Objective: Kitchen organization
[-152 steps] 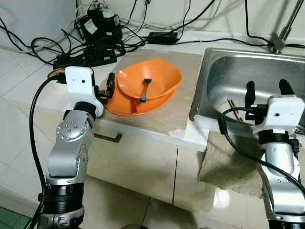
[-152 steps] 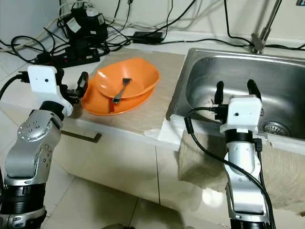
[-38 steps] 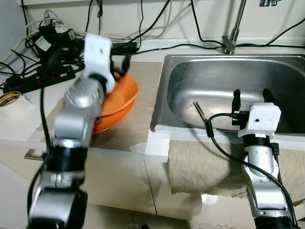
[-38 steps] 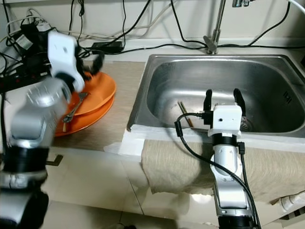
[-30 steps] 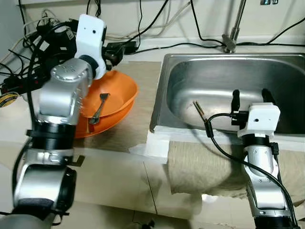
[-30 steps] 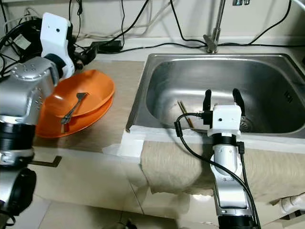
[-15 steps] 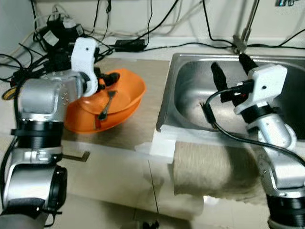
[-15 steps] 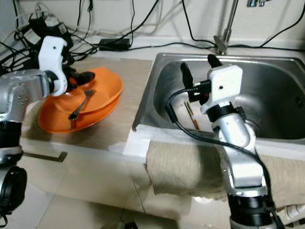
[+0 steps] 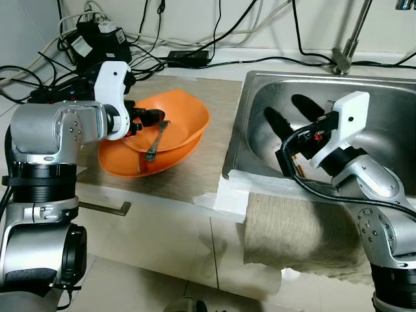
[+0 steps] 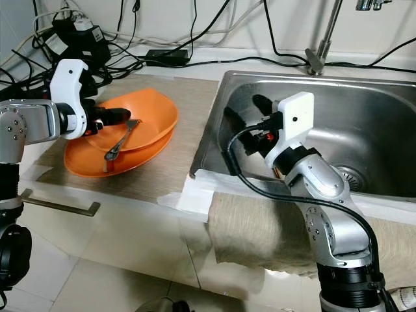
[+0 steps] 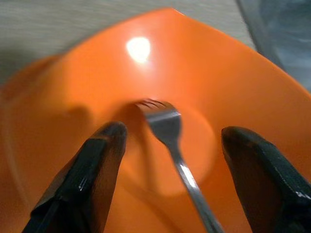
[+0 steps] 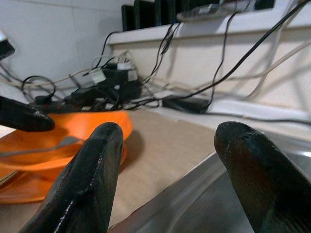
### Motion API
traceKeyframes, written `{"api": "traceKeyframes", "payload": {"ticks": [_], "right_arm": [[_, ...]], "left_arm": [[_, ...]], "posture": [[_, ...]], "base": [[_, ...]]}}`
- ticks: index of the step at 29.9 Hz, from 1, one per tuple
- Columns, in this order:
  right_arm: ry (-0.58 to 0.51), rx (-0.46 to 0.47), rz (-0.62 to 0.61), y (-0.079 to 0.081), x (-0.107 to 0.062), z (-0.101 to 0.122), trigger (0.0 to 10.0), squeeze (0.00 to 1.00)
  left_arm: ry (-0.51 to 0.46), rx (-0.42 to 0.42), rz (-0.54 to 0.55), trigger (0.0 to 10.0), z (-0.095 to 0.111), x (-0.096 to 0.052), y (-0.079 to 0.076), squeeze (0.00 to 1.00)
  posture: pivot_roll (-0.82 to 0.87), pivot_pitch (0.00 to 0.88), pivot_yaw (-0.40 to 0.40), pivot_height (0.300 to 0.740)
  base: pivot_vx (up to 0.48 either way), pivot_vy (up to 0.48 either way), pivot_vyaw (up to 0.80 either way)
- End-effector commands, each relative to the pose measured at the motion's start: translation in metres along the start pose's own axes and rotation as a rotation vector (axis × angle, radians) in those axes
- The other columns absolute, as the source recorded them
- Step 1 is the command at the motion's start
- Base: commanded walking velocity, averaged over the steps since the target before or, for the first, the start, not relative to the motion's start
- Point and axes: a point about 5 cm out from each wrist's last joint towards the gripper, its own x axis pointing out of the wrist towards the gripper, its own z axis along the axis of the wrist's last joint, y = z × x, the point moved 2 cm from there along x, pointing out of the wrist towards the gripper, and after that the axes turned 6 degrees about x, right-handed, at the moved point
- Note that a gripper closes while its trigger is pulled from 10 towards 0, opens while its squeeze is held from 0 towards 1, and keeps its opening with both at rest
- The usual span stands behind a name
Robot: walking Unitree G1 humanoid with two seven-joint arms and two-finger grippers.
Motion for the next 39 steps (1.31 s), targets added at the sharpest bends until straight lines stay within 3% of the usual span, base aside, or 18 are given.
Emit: {"api": "traceKeyframes", "payload": {"ticks": [1,10,13,15,17,18,21,27,35,39], "right_arm": [[0.008,0.025,0.040,0.007,0.000,0.000,10.0,0.00],[0.072,0.046,0.123,0.013,-0.002,-0.003,10.0,0.00],[0.144,-0.050,0.140,0.000,-0.012,-0.005,10.0,0.00],[0.198,-0.154,0.094,-0.025,-0.019,-0.009,10.0,0.00],[0.217,-0.177,0.087,-0.032,-0.021,-0.010,10.0,0.00],[0.245,-0.265,0.070,-0.048,-0.023,-0.012,10.0,0.00],[0.248,-0.323,0.064,-0.056,-0.021,-0.010,10.0,0.00],[0.237,-0.404,0.129,-0.047,-0.012,-0.014,10.0,0.00],[0.193,-0.334,0.202,-0.032,-0.001,-0.016,10.0,0.00],[0.181,-0.320,0.195,-0.032,0.000,-0.017,10.0,0.00]], "left_arm": [[-0.013,0.024,-0.050,10.0,0.008,-0.004,-0.011,0.00],[0.027,0.045,-0.124,10.0,0.002,-0.002,-0.025,0.00],[0.031,0.041,-0.125,10.0,0.001,-0.001,-0.024,0.00],[0.031,0.040,-0.118,10.0,0.001,0.000,-0.023,0.00],[0.030,0.038,-0.117,10.0,0.001,0.000,-0.023,0.00],[0.025,0.037,-0.110,10.0,0.001,0.001,-0.022,0.00],[0.019,0.038,-0.106,10.0,0.002,0.001,-0.022,0.00],[0.005,0.038,-0.083,10.0,0.004,0.001,-0.019,0.00],[0.006,0.040,-0.080,10.0,0.003,-0.001,-0.018,0.00],[0.010,0.041,-0.083,10.0,0.003,-0.001,-0.018,0.00]], "posture": [[0.00,0.000,0.097,0.740],[-0.01,0.000,0.102,0.740],[-0.02,0.000,0.105,0.740],[-0.02,0.000,0.103,0.740],[-0.02,0.000,0.103,0.740],[-0.03,0.000,0.102,0.740],[-0.03,0.000,0.092,0.740],[-0.02,0.000,0.078,0.740],[-0.01,0.000,0.074,0.740],[-0.01,0.000,0.075,0.740]], "base": [[0.000,0.000,0.00],[0.000,0.000,0.00],[0.000,0.000,0.00],[0.000,0.000,0.00],[0.000,0.000,0.00],[0.000,0.000,0.00],[0.000,0.000,0.00],[0.000,0.000,0.00],[0.000,0.000,0.00],[0.000,0.000,0.00]]}}
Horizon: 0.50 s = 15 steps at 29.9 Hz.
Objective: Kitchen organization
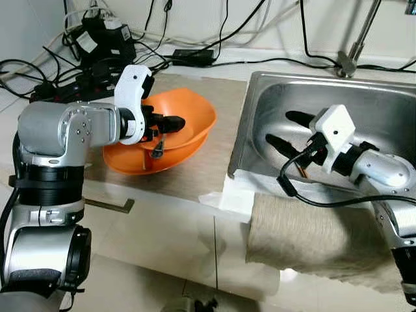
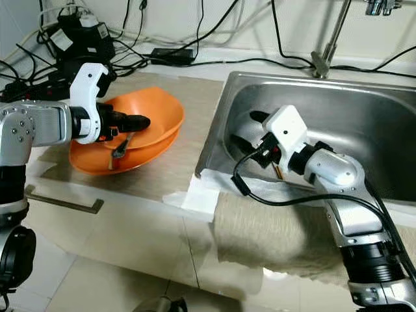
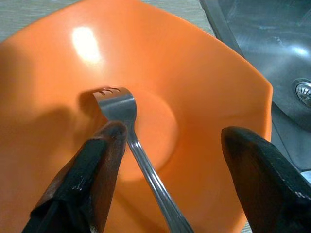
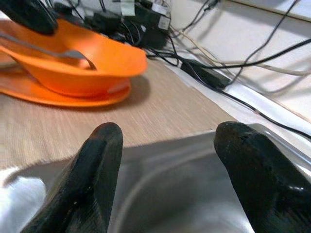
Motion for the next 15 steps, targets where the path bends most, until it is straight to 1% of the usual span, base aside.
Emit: {"api": "traceKeyframes", "payload": {"ticks": [1,5,12,15], "right_arm": [[-0.012,0.001,0.007,-0.0017,0.0013,0.0028,10.0,0.00],[-0.015,0.007,-0.005,-0.0031,0.0018,0.0012,10.0,0.00],[-0.017,0.027,-0.012,0.0002,0.0033,-0.0014,10.0,0.00],[-0.018,0.030,-0.015,0.0003,0.0037,-0.0014,10.0,0.00]], "left_arm": [[-0.004,0.004,0.015,10.0,0.0018,-0.0044,0.0034,0.00],[0.018,-0.010,-0.017,10.0,0.0004,-0.0049,0.0005,0.00],[0.056,0.001,-0.037,10.0,-0.0061,-0.0008,-0.0023,0.00],[0.065,0.003,-0.036,10.0,-0.0073,0.0006,-0.0012,0.00]], "posture": [[-0.01,0.000,0.077,0.740],[-0.01,0.000,0.083,0.740],[-0.01,0.000,0.089,0.740],[-0.01,0.000,0.091,0.740]], "base": [[0.000,0.000,0.00],[0.000,0.000,0.00],[0.000,0.000,0.00],[0.000,0.000,0.00]]}}
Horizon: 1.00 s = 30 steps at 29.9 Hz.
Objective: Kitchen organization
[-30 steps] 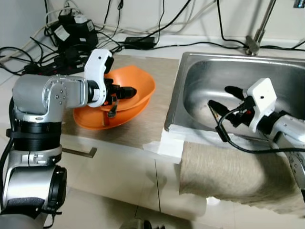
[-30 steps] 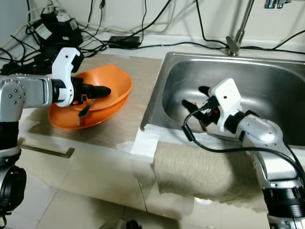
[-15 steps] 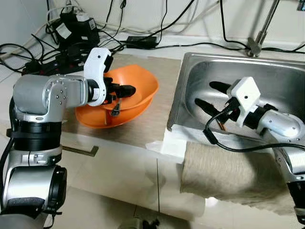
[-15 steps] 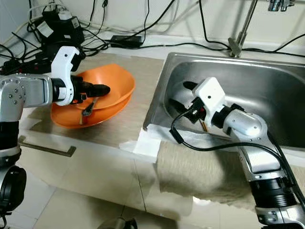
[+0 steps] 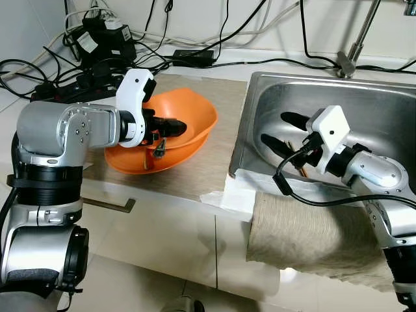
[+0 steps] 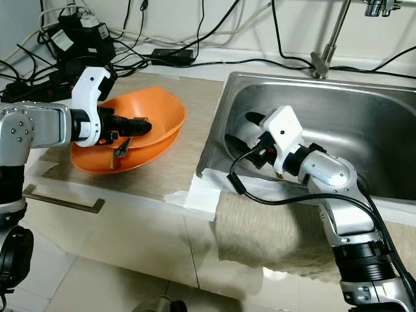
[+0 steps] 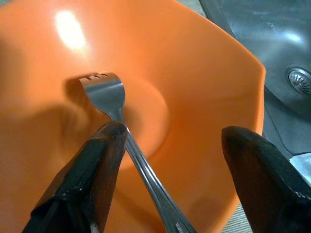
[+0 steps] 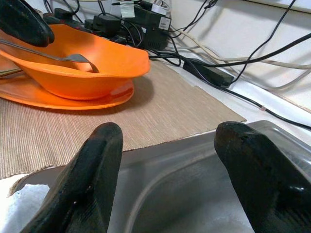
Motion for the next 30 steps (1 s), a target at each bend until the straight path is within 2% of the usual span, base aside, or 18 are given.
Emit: {"api": "traceKeyframes", "payload": {"ticks": [1,23,24,25,26,28,30], "right_arm": [[-0.015,-0.004,-0.010,-0.001,0.000,0.004,10.0,0.00],[-0.013,0.022,0.013,0.006,0.005,0.002,10.0,0.00],[-0.010,0.024,0.014,0.006,0.005,0.001,10.0,0.00],[-0.009,0.025,0.014,0.006,0.005,0.001,10.0,0.00],[-0.008,0.026,0.013,0.006,0.005,0.000,10.0,0.00],[-0.007,0.027,0.012,0.007,0.005,0.000,10.0,0.00],[-0.006,0.027,0.011,0.007,0.005,0.000,10.0,0.00]], "left_arm": [[0.020,0.000,0.007,10.0,-0.002,0.000,0.004,0.00],[0.102,0.006,-0.033,10.0,-0.013,0.013,0.003,0.00],[0.105,0.004,-0.034,9.5,-0.014,0.014,0.003,0.00],[0.106,0.004,-0.035,9.5,-0.014,0.014,0.003,0.00],[0.106,0.004,-0.035,8.5,-0.014,0.014,0.003,0.00],[0.106,0.003,-0.031,0.0,-0.014,0.015,0.005,0.00],[0.106,0.001,-0.030,0.0,-0.013,0.016,0.006,0.00]], "posture": [[-0.01,0.000,0.091,0.740],[-0.01,0.000,0.096,0.740],[-0.01,0.000,0.094,0.740],[-0.01,0.000,0.094,0.740],[-0.01,0.000,0.094,0.740],[-0.01,0.000,0.096,0.740],[-0.01,0.000,0.097,0.740]], "base": [[0.000,0.000,0.00],[0.000,0.000,0.00],[0.000,0.000,0.00],[0.000,0.000,0.00],[0.000,0.000,0.00],[0.000,0.000,0.00],[0.000,0.000,0.00]]}}
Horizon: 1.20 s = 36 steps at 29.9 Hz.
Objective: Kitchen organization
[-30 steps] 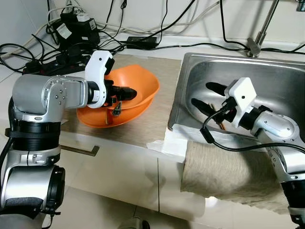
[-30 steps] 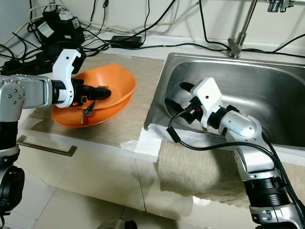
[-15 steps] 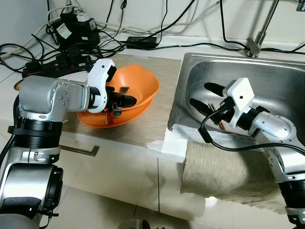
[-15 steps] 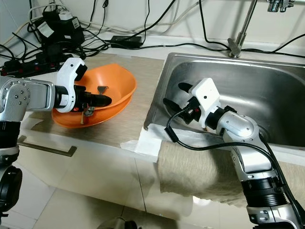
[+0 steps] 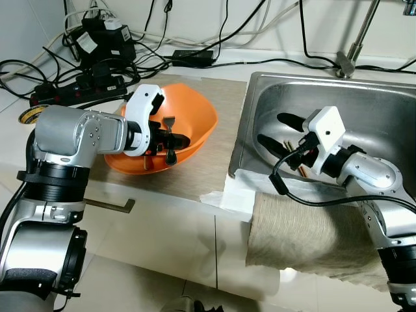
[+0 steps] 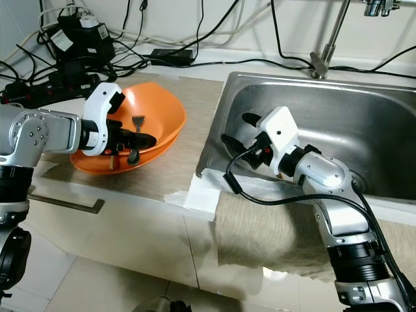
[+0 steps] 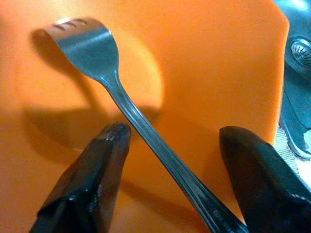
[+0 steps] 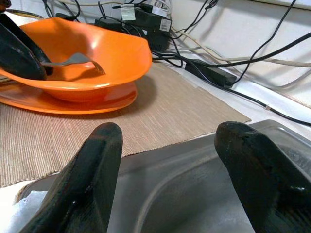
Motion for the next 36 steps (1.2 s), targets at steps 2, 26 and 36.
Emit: {"api": "traceKeyframes", "payload": {"ticks": [2,26,36], "right_arm": [[0.003,0.003,0.007,0.003,0.001,0.001,10.0,0.00],[0.028,0.024,0.009,0.006,-0.002,-0.006,10.0,0.00],[0.035,0.027,0.006,0.007,-0.002,-0.007,10.0,0.00]], "left_arm": [[-0.003,0.005,0.034,0.0,0.005,-0.003,0.006,0.00],[-0.106,0.005,0.087,0.0,0.020,-0.008,0.014,0.06],[-0.163,0.059,0.091,0.0,0.031,-0.013,0.014,0.00]], "posture": [[-0.02,0.000,0.100,0.740],[-0.02,0.000,0.089,0.740],[-0.02,0.000,0.090,0.740]], "base": [[0.000,0.000,0.00],[0.000,0.000,0.00],[0.000,0.000,0.00]]}}
